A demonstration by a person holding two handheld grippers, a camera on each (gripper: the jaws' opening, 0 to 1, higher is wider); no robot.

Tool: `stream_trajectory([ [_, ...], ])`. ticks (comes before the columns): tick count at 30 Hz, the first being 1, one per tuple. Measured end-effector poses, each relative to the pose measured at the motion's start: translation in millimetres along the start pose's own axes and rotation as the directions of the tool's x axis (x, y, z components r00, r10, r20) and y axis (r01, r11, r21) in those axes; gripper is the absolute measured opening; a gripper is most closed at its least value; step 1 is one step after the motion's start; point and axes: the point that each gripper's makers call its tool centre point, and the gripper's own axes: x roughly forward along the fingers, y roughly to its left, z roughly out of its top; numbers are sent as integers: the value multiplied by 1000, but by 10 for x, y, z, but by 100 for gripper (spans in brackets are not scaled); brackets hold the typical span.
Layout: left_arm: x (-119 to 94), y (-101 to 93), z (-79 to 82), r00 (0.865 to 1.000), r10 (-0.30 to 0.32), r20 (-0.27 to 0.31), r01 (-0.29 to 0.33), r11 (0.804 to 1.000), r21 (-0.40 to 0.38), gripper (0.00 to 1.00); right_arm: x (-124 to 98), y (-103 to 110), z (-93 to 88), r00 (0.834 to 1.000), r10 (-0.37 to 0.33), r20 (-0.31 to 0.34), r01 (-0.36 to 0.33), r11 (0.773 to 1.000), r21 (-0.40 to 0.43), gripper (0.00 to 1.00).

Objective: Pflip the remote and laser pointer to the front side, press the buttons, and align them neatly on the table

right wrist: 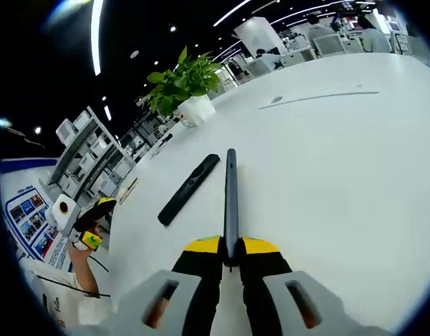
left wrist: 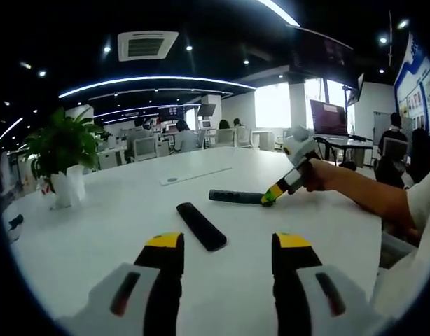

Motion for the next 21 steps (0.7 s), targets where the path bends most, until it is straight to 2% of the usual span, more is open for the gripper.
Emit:
stream_trajectory([
  [12,9,-14,-21,1000,-5,-5,5,1000,0,49,-6,-18,18,1000,-17,5,17,1000,-7,13],
  [17,8,-29,-4,1000,-11,2,11,1000,-2,48,-4,-15,14,999,-49,2,49,996,-72,13],
  [18,8,-30,4,1000,-11,5,11,1000,0,48,-4,0,0,998,-68,-4,67,990,-120,13],
  [21,13,-47,-2,1000,-20,1,20,1000,11,45,0,0,-8,996,-92,-9,89,982,-167,13],
])
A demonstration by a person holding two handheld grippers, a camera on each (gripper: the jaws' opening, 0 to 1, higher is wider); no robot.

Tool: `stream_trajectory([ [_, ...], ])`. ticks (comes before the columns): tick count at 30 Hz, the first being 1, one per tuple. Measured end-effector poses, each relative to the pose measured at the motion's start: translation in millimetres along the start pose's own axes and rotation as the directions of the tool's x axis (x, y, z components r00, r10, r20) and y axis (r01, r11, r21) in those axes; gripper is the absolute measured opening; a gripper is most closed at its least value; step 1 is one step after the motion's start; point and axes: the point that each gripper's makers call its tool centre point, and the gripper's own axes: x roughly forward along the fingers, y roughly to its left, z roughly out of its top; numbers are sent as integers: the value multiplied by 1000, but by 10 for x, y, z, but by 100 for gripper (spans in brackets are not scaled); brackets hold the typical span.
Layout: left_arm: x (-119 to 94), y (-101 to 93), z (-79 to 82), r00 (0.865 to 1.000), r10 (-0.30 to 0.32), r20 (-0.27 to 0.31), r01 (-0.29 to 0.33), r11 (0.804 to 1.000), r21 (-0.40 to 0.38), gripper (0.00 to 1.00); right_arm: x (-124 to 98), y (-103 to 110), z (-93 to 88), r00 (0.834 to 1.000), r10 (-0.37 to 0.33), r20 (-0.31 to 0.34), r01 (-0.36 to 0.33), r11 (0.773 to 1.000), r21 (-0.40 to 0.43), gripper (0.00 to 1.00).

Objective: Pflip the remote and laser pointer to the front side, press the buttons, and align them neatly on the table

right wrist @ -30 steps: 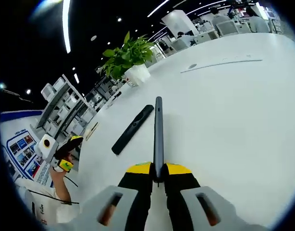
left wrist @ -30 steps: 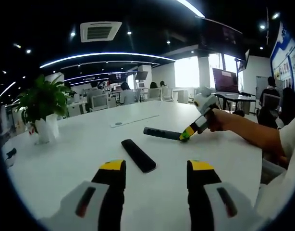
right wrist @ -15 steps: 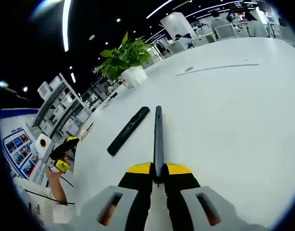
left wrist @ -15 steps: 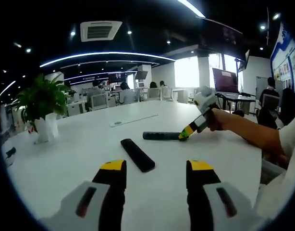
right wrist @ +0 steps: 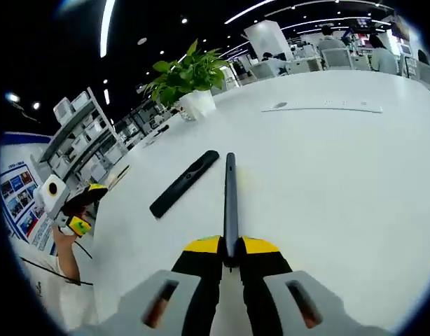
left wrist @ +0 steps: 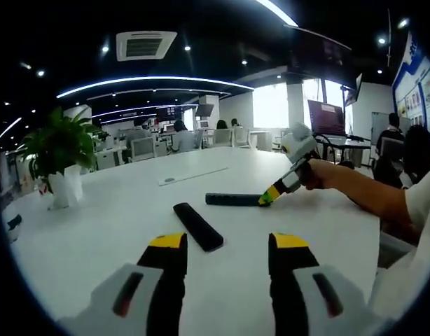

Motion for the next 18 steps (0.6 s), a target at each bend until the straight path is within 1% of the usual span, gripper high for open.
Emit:
stream_trajectory([
  [6,7,-16,-4,1000,-4,0,4,1000,-4,47,3,-2,-4,1000,-30,-4,29,998,-48,13],
  [9,1,4,-2,1000,6,0,-6,1000,-6,47,2,-24,7,999,-44,1,44,996,-79,14],
  [13,-7,40,-2,1000,17,0,-17,1000,-17,47,-3,-44,17,999,-48,4,49,995,-89,15],
  [17,-10,33,51,1000,16,10,-16,1000,-15,47,1,-34,12,998,-59,0,59,991,-116,15],
  [18,-14,19,81,1000,16,17,-16,1000,-10,47,3,-31,10,998,-67,-4,66,987,-148,16],
])
